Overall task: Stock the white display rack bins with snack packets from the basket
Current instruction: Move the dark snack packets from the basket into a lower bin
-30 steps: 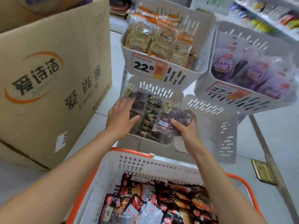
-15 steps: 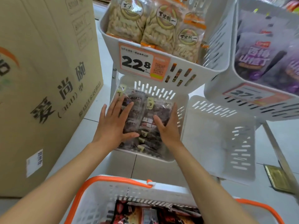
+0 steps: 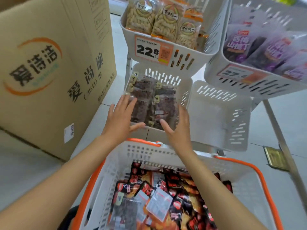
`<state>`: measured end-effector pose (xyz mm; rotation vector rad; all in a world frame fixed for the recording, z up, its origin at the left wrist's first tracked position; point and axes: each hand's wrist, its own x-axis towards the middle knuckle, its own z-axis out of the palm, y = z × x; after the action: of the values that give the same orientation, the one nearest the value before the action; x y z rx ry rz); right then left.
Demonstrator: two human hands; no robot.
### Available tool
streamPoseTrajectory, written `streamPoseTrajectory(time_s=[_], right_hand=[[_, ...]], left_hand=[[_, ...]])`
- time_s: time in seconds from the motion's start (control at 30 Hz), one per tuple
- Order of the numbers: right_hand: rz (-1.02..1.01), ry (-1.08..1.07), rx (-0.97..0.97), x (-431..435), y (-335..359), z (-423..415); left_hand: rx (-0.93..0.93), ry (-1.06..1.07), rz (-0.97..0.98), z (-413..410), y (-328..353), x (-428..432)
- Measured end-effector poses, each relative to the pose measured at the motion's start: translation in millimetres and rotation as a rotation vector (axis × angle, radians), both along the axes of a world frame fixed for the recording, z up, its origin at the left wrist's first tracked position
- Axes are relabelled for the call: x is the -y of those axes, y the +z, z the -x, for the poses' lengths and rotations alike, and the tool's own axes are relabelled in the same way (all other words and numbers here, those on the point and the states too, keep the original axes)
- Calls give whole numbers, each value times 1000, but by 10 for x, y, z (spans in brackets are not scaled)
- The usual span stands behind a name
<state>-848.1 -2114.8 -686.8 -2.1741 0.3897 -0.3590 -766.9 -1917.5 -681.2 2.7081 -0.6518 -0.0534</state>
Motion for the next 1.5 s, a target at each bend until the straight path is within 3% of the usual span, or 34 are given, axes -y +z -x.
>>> streamPoseTrajectory(time_s=[0.17, 0.27, 0.3, 0.43, 0.5, 0.63, 0.77, 0.83, 0.93, 1.03, 1.17, 1.27, 1.4, 1.5], right_hand=[[68, 196, 67, -509, -236, 992], [264, 292, 72, -734, -578, 1264], [314, 354, -1, -800, -695, 1300], [603, 717, -618, -1015, -1165, 1507], [622, 760, -663, -1059, -1227, 1633], [166, 660, -584, -863, -759, 1801], [-96, 482, -411, -348, -72, 2003], [-203, 448, -408, -58, 212, 2152], [-175, 307, -522, 465, 290, 2440], [-52, 67, -651, 901, -113, 2771], [27, 107, -863, 960, -649, 3105], [162, 57, -776, 884, -405, 3102], [-11, -118, -487, 903, 110, 2781], [-162, -18, -225, 474, 436, 2574]], left_hand=[[-118, 13, 121, 765, 30, -422], [-145, 23, 128, 1134, -51, -640], [-152, 25, 128, 1232, -74, -704], [-143, 13, 120, 1500, -128, -852], [-98, -38, 104, 1588, -131, -831], [-133, -177, 124, 1762, -77, -565], [-720, -125, 428, 1990, -18, -122], [-922, -131, 477, 2093, -47, 89], [-942, -79, 560, 2166, -141, 290], [-963, 50, 639, 2166, -236, 338], [-980, 123, 636, 2234, -298, 294], [-972, 163, 640, 2293, -277, 262], [-1081, 229, 707, 2337, -210, 302], [-1287, 244, 826, 2371, -107, 401]])
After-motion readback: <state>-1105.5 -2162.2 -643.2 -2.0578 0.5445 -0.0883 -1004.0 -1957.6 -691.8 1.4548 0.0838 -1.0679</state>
